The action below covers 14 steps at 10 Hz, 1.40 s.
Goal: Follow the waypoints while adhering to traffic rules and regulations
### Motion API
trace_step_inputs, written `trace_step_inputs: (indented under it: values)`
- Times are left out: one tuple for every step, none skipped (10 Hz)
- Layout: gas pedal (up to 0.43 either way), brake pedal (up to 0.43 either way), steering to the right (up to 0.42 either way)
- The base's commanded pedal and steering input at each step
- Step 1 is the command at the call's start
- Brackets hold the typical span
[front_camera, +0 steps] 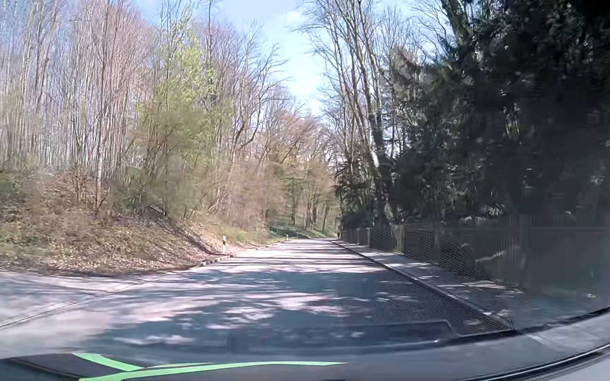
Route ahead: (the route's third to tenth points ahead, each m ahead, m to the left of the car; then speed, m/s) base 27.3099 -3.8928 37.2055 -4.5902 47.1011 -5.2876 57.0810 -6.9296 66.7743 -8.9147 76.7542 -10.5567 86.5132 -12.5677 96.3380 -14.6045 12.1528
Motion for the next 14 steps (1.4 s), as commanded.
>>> trace_step_inputs:
  values:
    - [0.028, 0.0, 0.009]
    - [0.028, 0.0, 0.008]
    - [0.028, 0.0, 0.007]
    - [0.02, 0.0, 0.005]
    - [0.0, 0.0, 0.005]
    - [0.0, 0.0, 0.004]
    - [0.0, 0.0, 0.004]
    - [0.0, 0.0, 0.004]
    - [0.0, 0.0, 0.003]
    - [0.0, 0.0, 0.003]
    - [0.0, 0.0, 0.003]
    - [0.0, 0.0, 0.003]
    - [0.0, 0.0, 0.003]
    - [0.0, 0.0, 0.003]
